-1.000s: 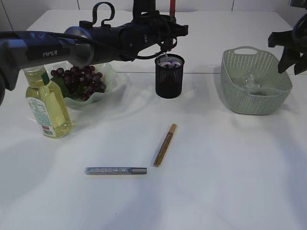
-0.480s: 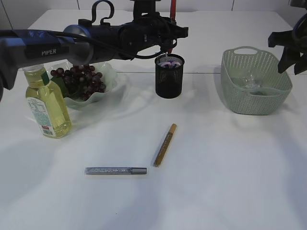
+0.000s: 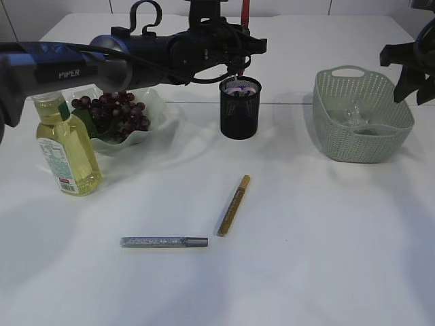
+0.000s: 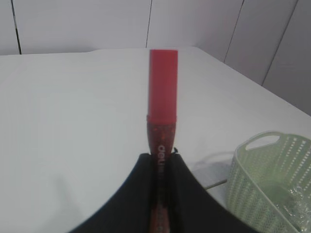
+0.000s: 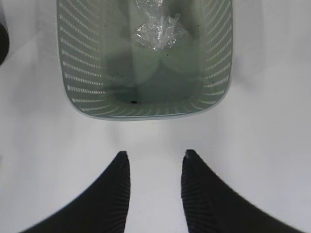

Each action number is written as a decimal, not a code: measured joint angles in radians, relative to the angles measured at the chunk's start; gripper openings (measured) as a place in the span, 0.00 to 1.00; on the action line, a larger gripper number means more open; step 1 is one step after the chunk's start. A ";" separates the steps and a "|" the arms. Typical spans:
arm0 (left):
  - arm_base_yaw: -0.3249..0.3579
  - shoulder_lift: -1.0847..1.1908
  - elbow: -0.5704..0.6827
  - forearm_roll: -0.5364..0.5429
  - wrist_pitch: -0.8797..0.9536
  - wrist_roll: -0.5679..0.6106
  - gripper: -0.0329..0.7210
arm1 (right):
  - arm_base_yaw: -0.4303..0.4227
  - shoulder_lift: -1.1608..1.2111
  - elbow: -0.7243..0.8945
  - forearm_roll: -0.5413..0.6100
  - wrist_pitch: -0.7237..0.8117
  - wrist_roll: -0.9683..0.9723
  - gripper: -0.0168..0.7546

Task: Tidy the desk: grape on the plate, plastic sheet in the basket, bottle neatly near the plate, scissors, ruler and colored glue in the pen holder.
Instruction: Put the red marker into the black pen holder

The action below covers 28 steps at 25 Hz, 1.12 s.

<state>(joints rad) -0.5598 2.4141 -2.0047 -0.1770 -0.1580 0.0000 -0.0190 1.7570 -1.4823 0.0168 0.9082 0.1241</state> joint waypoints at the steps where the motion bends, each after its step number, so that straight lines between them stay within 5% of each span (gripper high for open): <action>1: 0.000 0.000 0.000 0.004 0.000 0.000 0.10 | 0.000 0.000 0.000 0.000 -0.001 0.000 0.41; 28: 0.000 -0.023 0.000 0.032 -0.002 0.000 0.13 | 0.000 0.000 0.000 -0.008 -0.001 0.000 0.41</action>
<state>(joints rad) -0.5598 2.3913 -2.0047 -0.1453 -0.1598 0.0000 -0.0190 1.7570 -1.4823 0.0092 0.9068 0.1241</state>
